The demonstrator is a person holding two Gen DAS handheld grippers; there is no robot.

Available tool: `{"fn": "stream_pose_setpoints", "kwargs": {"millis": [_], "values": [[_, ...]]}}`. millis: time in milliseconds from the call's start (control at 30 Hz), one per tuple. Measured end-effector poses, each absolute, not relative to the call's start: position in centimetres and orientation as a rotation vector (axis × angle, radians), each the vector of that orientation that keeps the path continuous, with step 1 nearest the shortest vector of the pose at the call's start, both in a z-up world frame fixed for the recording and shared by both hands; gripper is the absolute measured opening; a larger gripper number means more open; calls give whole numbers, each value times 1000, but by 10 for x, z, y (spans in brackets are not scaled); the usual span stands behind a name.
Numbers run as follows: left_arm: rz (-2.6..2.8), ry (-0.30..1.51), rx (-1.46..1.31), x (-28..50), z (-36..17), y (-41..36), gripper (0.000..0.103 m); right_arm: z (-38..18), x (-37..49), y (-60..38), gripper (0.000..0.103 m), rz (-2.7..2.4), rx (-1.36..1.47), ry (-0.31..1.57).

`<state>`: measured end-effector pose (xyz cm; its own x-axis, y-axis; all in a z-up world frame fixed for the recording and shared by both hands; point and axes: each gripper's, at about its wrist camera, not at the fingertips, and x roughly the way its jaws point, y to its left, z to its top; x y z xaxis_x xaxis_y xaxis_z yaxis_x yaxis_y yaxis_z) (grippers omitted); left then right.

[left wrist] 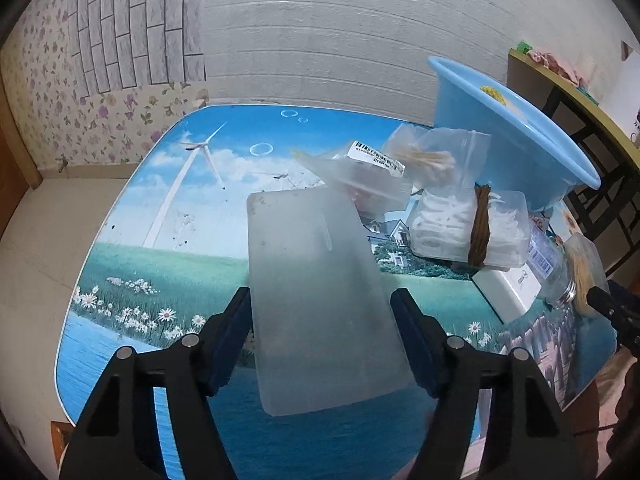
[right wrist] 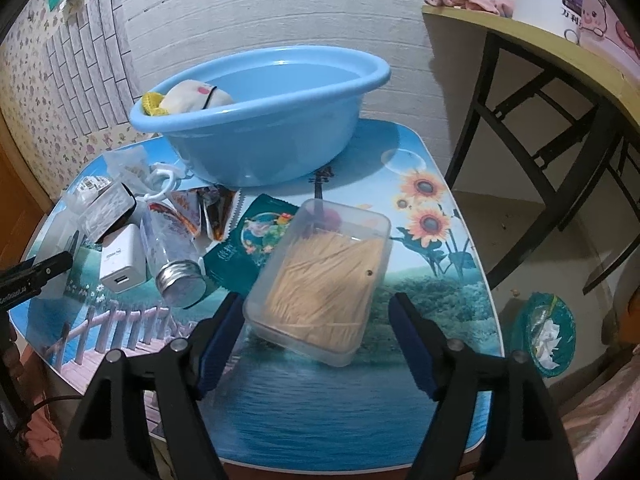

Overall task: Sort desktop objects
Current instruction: 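Grasp the toothpick box with the right tool while the left tool grasps the clear box, then lift the toothpick box and plastic box toward the basin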

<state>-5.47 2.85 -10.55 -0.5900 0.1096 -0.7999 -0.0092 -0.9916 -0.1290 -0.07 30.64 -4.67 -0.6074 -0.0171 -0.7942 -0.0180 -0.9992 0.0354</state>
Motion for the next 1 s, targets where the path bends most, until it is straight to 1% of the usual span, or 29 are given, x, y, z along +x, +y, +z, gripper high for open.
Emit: {"fn": "stream_pose_setpoints", "kwargs": {"millis": [167, 300, 667, 767, 933, 967, 1000], "values": [[2723, -165, -1395, -47, -104, 24, 65, -44, 3, 310, 74, 2814, -1385, 30], [2720, -97, -1383, -39, -103, 22, 62, -44, 6, 317, 74, 2798, -1387, 37], [2689, -76, -1378, -40, -105, 21, 61, -48, 1, 321, 74, 2796, -1383, 34], [2710, -36, -1371, -43, -106, 25, 61, -49, -2, 318, 74, 2807, -1376, 14], [2702, -52, -1361, -42, -106, 25, 61, -53, -11, 319, 74, 2818, -1378, 62], [2697, -65, -1358, -41, -105, 24, 61, -53, -12, 319, 73, 2819, -1379, 65], [2697, -76, -1349, -40, -103, 23, 61, -53, -12, 319, 63, 2824, -1378, 67]]}}
